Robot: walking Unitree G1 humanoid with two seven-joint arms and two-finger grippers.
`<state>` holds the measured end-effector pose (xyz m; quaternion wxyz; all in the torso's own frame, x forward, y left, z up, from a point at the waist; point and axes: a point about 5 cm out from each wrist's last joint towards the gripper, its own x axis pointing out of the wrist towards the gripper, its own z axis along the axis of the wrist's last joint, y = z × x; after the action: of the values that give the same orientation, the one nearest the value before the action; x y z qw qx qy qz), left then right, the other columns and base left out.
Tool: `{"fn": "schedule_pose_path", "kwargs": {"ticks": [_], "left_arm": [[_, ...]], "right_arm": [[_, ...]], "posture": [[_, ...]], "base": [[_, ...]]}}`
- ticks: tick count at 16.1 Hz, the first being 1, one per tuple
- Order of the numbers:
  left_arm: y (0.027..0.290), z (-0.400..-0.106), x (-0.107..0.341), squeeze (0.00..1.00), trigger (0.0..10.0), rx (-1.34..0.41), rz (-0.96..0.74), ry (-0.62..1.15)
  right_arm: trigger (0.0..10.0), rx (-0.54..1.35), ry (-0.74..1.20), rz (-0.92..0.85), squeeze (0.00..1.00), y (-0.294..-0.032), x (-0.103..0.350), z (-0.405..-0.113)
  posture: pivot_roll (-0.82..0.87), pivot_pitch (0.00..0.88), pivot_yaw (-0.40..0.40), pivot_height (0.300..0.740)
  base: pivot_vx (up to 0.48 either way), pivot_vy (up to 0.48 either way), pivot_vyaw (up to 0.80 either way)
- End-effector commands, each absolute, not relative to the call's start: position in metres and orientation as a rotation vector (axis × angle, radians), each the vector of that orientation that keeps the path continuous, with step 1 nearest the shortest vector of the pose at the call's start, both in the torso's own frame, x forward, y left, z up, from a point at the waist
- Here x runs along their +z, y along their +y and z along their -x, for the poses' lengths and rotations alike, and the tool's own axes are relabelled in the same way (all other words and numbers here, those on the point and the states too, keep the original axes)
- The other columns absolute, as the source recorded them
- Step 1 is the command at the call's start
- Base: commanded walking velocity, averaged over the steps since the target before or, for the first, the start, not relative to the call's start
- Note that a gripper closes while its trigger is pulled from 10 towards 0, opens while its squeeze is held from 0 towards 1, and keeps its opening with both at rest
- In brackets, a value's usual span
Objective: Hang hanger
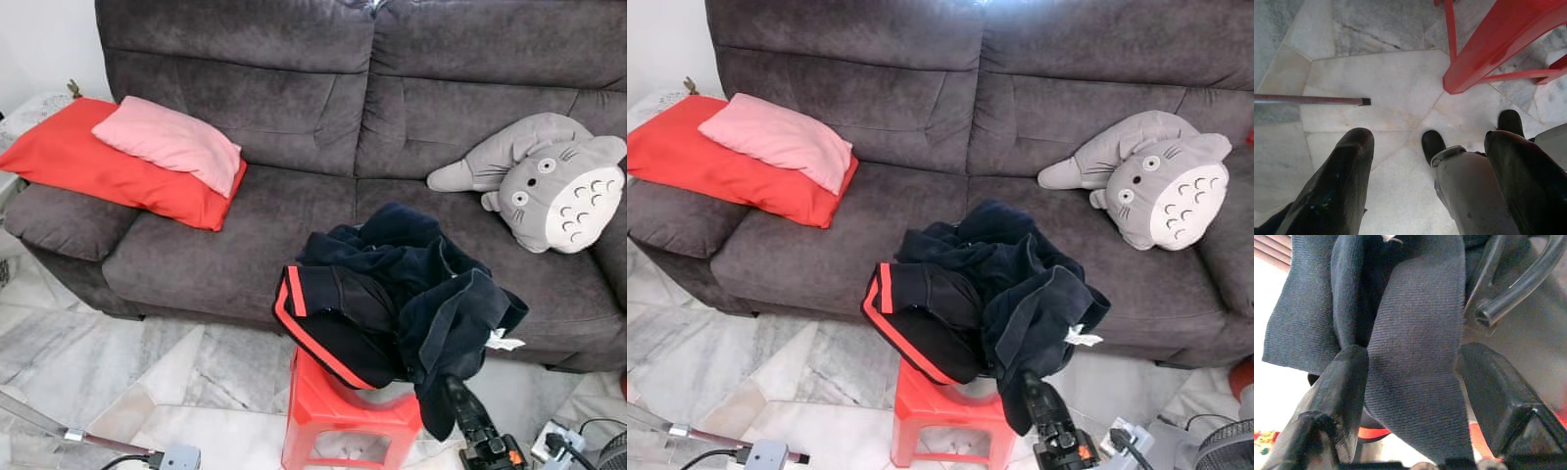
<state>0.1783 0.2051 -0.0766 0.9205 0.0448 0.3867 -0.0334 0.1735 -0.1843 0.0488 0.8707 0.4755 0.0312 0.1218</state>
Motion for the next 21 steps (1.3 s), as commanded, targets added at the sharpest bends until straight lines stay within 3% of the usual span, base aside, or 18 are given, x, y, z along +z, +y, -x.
{"fn": "schedule_pose_path", "kwargs": {"ticks": [1, 9, 21], "left_arm": [[0.208, -0.17, -0.08, 0.0, 10.0, -0.074, -0.109, 0.822], [0.208, -0.169, -0.081, 0.0, 10.0, -0.078, -0.116, 0.831], [0.209, -0.163, -0.085, 0.0, 10.0, -0.083, -0.129, 0.877]], "right_arm": [[10.0, 0.243, 0.077, -1.022, 0.0, -0.186, 0.045, -0.171], [10.0, 0.243, 0.068, -1.067, 0.0, -0.189, 0.039, -0.175], [10.0, 0.392, -0.056, -1.019, 0.0, -0.183, 0.091, -0.151]], "posture": [[-0.1, 0.156, 0.003, 0.74], [-0.09, 0.155, 0.005, 0.74], [-0.12, 0.152, 0.008, 0.74]], "base": [[0.0, 0.0, 0.0], [0.0, 0.0, 0.0], [0.0, 0.0, 0.0]]}}
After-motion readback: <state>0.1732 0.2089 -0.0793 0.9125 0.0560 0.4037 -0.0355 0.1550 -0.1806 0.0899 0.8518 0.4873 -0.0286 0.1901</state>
